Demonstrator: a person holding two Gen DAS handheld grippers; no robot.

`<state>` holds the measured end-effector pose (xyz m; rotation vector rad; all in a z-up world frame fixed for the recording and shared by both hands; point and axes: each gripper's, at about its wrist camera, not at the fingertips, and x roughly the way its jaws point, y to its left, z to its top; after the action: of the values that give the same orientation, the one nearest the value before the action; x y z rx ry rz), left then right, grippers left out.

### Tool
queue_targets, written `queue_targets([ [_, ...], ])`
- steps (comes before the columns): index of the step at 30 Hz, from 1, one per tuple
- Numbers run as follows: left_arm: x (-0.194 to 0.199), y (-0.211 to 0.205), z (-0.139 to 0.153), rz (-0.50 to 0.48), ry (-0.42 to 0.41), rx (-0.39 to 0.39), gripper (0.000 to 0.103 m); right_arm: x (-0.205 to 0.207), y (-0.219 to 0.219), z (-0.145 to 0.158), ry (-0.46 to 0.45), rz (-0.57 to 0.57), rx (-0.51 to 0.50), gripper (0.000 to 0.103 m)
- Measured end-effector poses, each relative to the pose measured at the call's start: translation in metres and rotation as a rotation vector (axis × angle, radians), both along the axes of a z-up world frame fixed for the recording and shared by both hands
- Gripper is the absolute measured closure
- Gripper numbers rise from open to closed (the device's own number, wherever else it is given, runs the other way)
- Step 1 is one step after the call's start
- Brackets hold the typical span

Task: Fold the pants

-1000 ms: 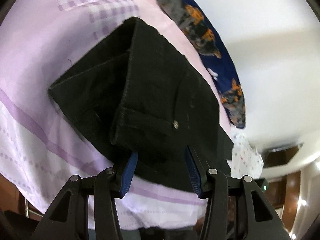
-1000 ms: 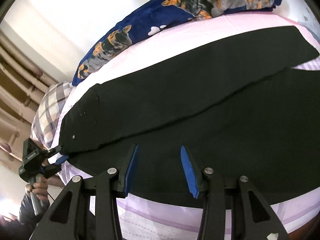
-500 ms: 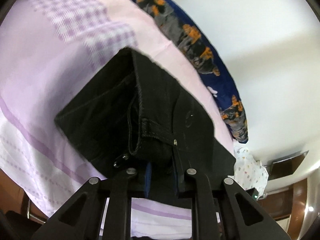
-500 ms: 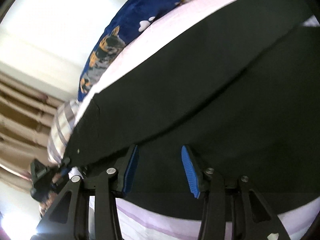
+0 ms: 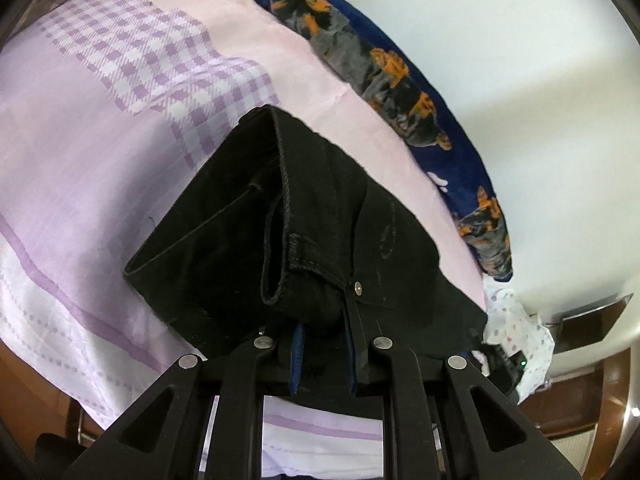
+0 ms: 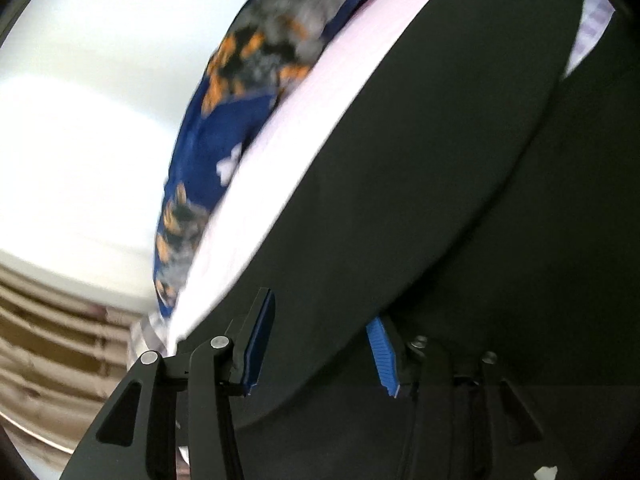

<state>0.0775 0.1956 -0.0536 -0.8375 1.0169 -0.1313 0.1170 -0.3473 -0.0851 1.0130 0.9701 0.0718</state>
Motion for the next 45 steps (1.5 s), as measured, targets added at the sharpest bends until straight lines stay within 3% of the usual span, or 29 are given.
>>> queue_targets([
  [3,0.002,-0.002,-0.002,-0.014,0.019,0.035,0.086,0.006,-0.021,0.006,0.002,-0.046,-0.085,0.067],
  [5,0.005,-0.004,-0.003,-0.024,0.031,0.052,0.086,0.008,-0.034,0.006,0.011,-0.063,-0.107,0.089],
  [8,0.008,-0.004,-0.006,-0.043,0.047,0.068,0.086,0.006,-0.046,0.012,0.015,-0.084,-0.147,0.097],
  [11,0.011,-0.005,-0.006,-0.08,0.055,0.095,0.087,0.001,-0.045,0.025,0.018,-0.064,-0.221,0.098],
  [15,0.019,-0.001,-0.003,-0.157,0.059,0.138,0.087,-0.024,-0.025,0.063,-0.006,-0.003,-0.423,0.098],
  [24,0.023,0.008,-0.001,-0.359,0.047,0.22,0.087,-0.094,-0.004,0.096,0.046,0.03,-0.527,0.099],
  [31,0.018,0.012,-0.016,-0.41,0.054,0.258,0.087,-0.113,0.004,0.075,0.141,0.052,-0.519,0.099],
  [36,0.014,-0.001,-0.015,-0.43,0.041,0.371,0.082,-0.113,0.003,0.044,0.223,0.072,-0.481,0.099],
  [42,0.004,-0.004,-0.001,-0.438,0.042,0.42,0.07,-0.117,-0.008,0.037,0.187,0.026,-0.352,0.092],
  [45,-0.007,-0.001,0.009,-0.427,0.047,0.477,0.068,-0.12,-0.013,0.034,0.161,-0.001,-0.278,0.092],
])
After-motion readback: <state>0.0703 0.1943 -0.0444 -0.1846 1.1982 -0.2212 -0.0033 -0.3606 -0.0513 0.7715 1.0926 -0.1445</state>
